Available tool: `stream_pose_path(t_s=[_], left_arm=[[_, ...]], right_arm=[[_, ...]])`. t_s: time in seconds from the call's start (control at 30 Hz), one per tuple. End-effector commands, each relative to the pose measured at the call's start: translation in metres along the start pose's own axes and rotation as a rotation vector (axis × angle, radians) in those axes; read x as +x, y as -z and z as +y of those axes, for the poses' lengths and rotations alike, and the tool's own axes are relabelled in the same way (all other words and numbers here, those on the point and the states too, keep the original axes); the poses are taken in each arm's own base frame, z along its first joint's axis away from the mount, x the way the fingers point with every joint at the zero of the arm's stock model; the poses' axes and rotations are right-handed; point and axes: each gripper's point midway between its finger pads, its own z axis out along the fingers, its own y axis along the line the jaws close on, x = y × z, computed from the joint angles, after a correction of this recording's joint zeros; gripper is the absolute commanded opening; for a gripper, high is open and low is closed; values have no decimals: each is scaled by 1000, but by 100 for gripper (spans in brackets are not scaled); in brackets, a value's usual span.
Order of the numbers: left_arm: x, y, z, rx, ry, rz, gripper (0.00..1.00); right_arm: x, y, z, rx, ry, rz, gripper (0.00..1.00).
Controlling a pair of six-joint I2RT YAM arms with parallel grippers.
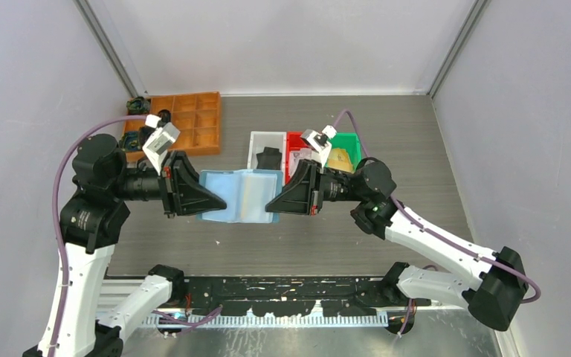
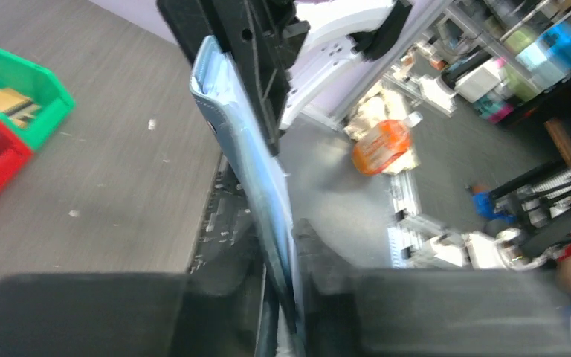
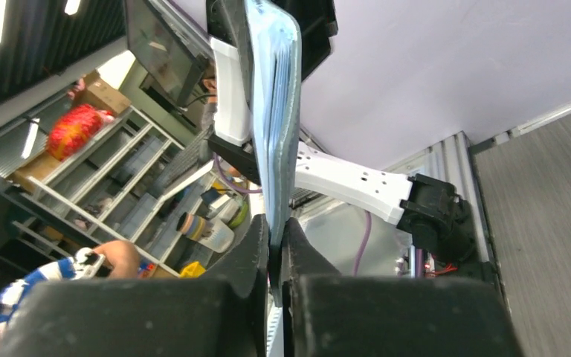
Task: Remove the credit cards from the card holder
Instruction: Remove the credit card from the card holder.
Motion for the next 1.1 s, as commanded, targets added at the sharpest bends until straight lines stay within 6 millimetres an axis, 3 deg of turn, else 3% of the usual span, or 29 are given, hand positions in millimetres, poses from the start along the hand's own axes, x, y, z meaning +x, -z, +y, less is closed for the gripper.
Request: stream_pose_path(t_s=[0.0, 0.07, 0.1, 0.27, 0.4, 0.5, 0.77, 1.07], left_arm=[[15, 3, 14, -59, -61, 28, 47], [29, 5, 28, -116, -57, 71, 95], [34, 7, 34, -148, -59, 88, 99], [45, 14, 46, -194, -155, 159, 100], [49, 12, 58, -187, -160, 189, 100], [54, 7, 56, -133, -138, 219, 98], [107, 0, 43, -1, -26, 354, 89], [101, -3, 56, -61, -49, 330, 78]], right_arm=[[-8, 3, 16, 48, 77, 2, 1], [3, 13, -3, 219, 118, 106, 1], [10, 19, -10, 277, 120, 164, 1], [44, 36, -25, 417, 78, 448, 1], [76, 35, -36, 484, 86, 670, 1], [86, 31, -43, 522, 94, 766, 1], [73, 11, -33, 479, 162, 820, 1], [69, -1, -19, 413, 188, 839, 1]])
